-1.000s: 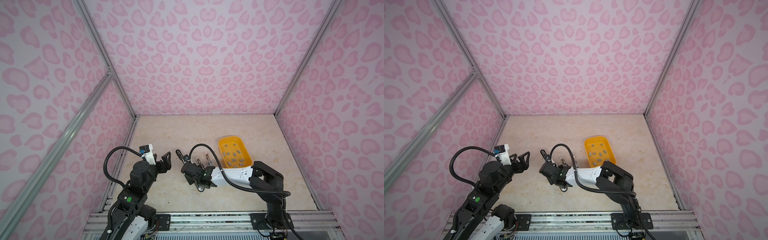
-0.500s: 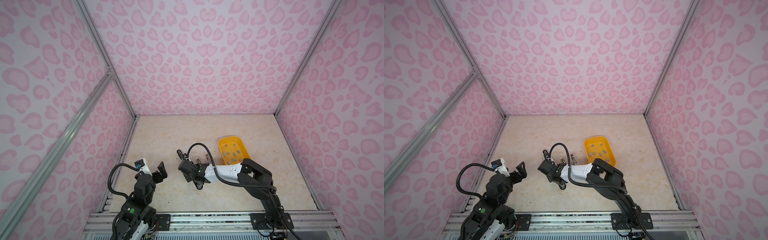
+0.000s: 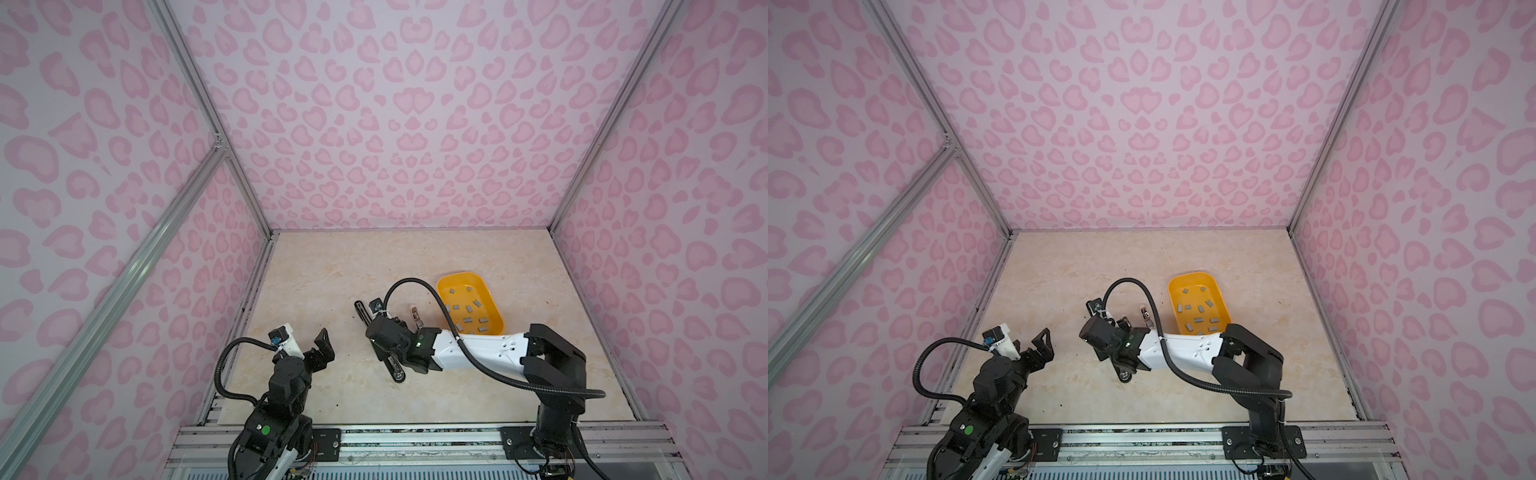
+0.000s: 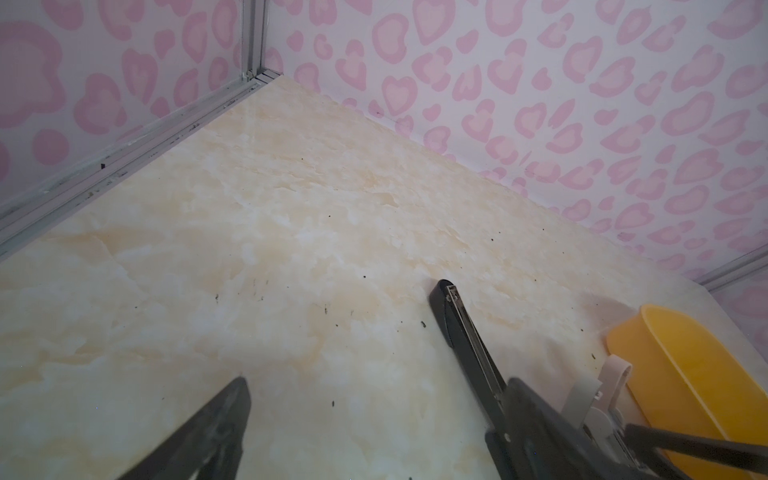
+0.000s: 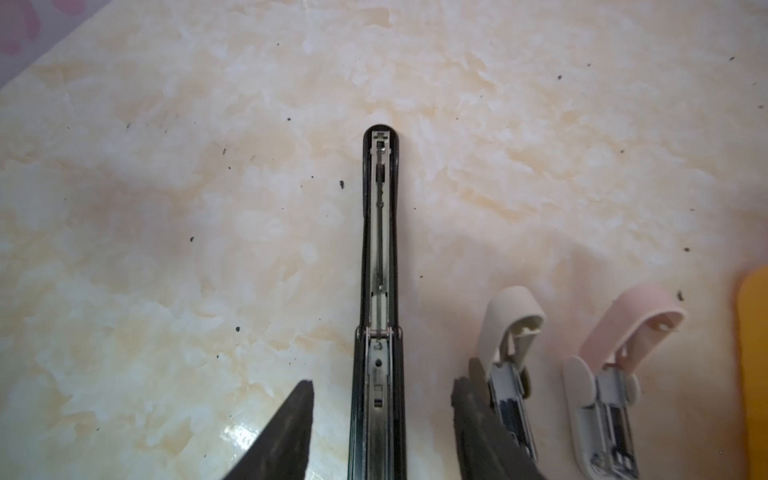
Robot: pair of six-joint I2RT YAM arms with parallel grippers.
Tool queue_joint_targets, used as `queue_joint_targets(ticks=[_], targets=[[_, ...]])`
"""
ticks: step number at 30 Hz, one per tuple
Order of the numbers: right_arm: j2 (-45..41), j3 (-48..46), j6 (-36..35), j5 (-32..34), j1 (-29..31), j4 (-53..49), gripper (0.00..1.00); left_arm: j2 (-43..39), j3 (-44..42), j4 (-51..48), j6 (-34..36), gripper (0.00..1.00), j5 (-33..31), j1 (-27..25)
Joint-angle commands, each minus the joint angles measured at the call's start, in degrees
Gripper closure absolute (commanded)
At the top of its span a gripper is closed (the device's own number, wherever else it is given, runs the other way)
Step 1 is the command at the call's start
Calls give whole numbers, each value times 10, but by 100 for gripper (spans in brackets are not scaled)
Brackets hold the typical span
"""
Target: Load the staples into the stapler
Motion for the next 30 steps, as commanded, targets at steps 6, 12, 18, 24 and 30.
queue_joint_targets(ticks=[6,12,18,24,30], targets=[[-229,-121,52,100,-27,-11,38,2,-2,10,8,11,36,0],[-372,-184,28,-31,-194,-80,41,0,-3,11,9,16,41,0],[-384,-225,-25,-81,-337,-143,61,2,-5,12,5,16,34,0],[-341,-266,-40,-114,-358,-134,73,11,-3,16,4,15,23,0],[-242,-242,-51,-157,-366,-132,78,10,-4,22,4,13,-5,-1]])
